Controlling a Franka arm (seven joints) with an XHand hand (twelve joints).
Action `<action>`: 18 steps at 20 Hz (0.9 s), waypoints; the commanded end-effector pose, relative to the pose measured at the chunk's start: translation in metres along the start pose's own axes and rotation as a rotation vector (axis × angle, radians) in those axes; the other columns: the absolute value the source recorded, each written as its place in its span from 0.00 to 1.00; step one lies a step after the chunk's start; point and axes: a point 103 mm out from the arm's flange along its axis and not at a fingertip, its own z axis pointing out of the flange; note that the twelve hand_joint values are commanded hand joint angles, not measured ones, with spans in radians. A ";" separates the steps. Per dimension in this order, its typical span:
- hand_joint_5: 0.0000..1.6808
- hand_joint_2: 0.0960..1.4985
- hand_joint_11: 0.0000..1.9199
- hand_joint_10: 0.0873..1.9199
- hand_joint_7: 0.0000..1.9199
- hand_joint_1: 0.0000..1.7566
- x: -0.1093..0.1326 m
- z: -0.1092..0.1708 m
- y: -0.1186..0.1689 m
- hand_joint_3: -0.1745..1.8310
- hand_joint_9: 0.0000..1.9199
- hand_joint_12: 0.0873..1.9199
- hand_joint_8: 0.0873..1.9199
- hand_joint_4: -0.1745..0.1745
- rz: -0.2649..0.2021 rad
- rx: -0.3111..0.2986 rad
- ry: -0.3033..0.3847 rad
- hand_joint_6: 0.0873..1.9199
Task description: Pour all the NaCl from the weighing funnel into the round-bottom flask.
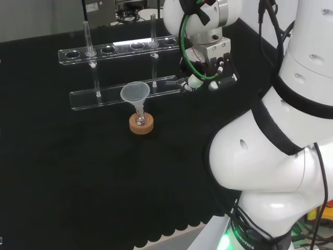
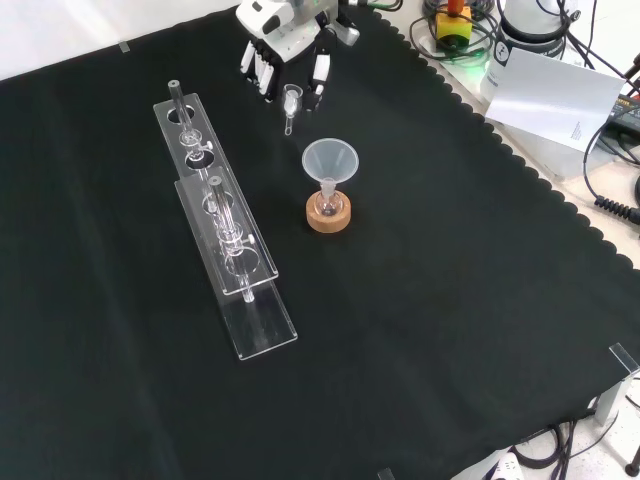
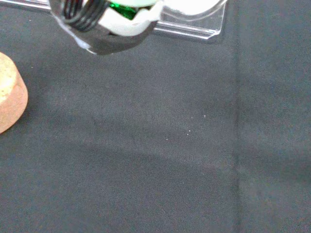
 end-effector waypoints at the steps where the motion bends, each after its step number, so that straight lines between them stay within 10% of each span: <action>1: 0.65 0.51 0.37 0.17 0.59 0.71 0.001 -0.047 -0.045 0.33 0.60 0.58 0.40 0.71 0.048 -0.020 -0.037 0.48; 18: 0.65 0.51 0.37 0.17 0.59 0.71 0.029 -0.080 -0.055 0.33 0.60 0.58 0.39 0.70 0.015 0.002 -0.076 0.48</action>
